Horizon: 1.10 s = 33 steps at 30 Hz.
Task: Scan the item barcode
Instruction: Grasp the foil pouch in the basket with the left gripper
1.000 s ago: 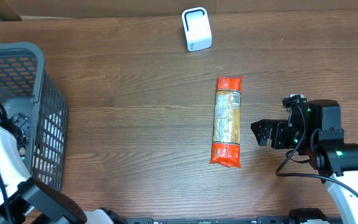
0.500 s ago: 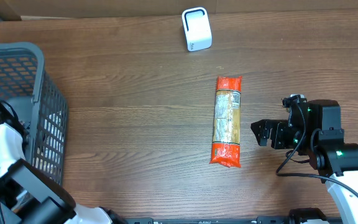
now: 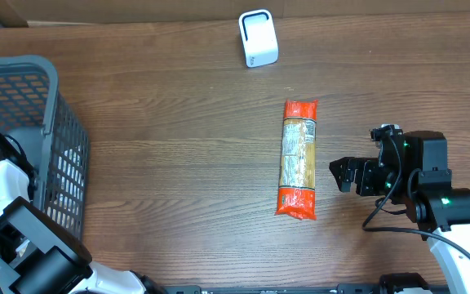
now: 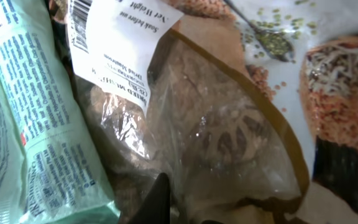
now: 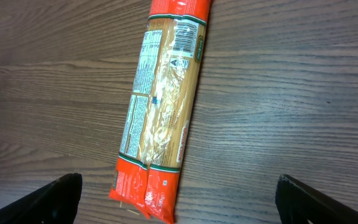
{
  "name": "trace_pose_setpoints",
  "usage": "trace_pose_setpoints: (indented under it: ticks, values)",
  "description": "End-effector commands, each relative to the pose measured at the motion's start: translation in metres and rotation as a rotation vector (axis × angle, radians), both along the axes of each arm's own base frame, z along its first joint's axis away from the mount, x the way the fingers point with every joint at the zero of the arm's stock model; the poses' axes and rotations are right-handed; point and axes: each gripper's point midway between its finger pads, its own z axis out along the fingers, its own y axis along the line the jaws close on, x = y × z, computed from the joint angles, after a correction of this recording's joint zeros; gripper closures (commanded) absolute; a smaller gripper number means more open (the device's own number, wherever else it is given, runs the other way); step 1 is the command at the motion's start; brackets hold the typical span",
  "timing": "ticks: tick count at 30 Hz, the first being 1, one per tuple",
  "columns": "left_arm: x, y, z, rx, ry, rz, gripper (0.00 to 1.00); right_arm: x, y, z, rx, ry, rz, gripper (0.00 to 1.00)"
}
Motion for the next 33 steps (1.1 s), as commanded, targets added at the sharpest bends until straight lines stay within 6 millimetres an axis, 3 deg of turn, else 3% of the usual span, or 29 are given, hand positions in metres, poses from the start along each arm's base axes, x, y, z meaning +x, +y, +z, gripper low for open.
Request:
trace_pose_setpoints:
  ticks: [1,5,15,21,33]
  values:
    - [0.005,-0.009,-0.003,-0.060,0.002,-0.018,0.96,0.005,0.002,0.011,0.009,-0.030,0.002,0.00]
    - [0.015,-0.003,0.025,-0.053,-0.027,-0.023,0.96,0.005,0.002,0.011,0.009,-0.030,0.002,0.00]
    - [0.031,0.010,0.149,0.083,-0.177,-0.034,0.96,0.006,0.002,0.012,0.009,-0.030,0.002,0.00]
    - [0.027,-0.002,0.211,0.178,-0.310,-0.072,0.96,0.006,0.002,0.012,0.008,-0.030,0.002,0.00]
    - [0.012,-0.038,0.310,0.356,-0.596,-0.135,0.96,0.006,0.002,0.012,0.008,-0.030,0.002,0.00]
